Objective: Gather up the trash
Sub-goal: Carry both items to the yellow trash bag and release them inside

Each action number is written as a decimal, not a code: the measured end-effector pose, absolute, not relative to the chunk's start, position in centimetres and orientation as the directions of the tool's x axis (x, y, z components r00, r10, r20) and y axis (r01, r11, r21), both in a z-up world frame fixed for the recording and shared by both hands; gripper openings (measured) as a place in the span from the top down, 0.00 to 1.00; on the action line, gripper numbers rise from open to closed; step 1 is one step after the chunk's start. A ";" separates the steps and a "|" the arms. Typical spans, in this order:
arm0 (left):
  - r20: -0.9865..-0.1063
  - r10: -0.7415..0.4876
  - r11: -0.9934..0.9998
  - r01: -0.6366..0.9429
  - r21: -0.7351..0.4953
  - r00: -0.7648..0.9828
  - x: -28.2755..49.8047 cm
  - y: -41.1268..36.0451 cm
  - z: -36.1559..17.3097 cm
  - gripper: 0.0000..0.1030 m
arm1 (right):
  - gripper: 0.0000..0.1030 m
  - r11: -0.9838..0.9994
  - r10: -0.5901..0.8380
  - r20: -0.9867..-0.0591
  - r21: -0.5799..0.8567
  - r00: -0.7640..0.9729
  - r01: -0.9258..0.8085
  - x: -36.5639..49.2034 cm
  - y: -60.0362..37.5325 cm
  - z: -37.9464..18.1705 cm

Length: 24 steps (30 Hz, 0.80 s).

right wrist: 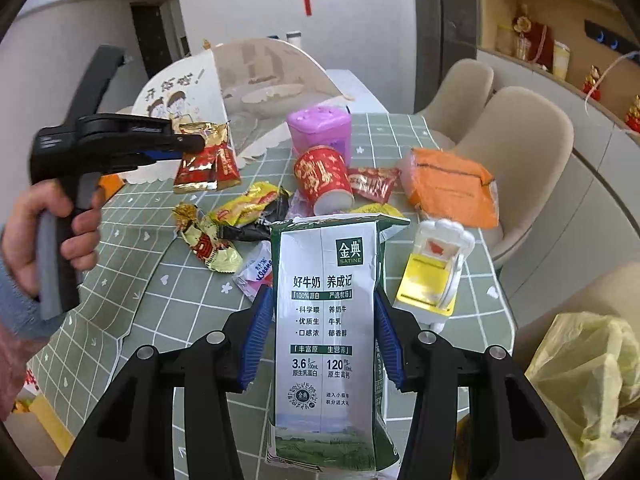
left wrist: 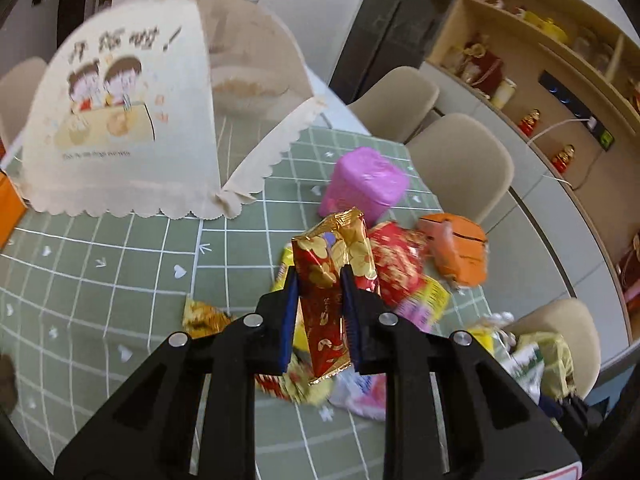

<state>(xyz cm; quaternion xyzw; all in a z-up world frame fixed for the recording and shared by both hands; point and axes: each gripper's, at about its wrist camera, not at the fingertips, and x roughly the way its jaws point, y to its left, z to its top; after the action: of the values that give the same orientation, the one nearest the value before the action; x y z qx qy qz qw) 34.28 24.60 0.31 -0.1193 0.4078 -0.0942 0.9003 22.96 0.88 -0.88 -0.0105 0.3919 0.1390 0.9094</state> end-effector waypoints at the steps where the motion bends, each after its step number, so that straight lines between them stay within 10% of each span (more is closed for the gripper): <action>1: -0.704 -0.268 0.954 0.078 -0.290 0.658 33.4 24.2 0.9 0.81 | 0.55 0.959 0.250 -0.708 0.089 0.660 -0.268 22.7 0.7 -0.5; 24: -0.564 -0.459 0.882 0.277 -0.381 0.686 21.2 8.3 7.0 0.80 | 0.55 0.975 0.187 -0.465 -0.022 0.866 -0.222 15.7 -14.0 9.1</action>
<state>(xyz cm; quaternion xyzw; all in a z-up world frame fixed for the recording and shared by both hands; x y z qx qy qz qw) 21.15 8.30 6.98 -0.1337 0.3405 -0.2026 0.9084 15.70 -13.98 9.09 -0.0372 0.2366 0.1060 0.9651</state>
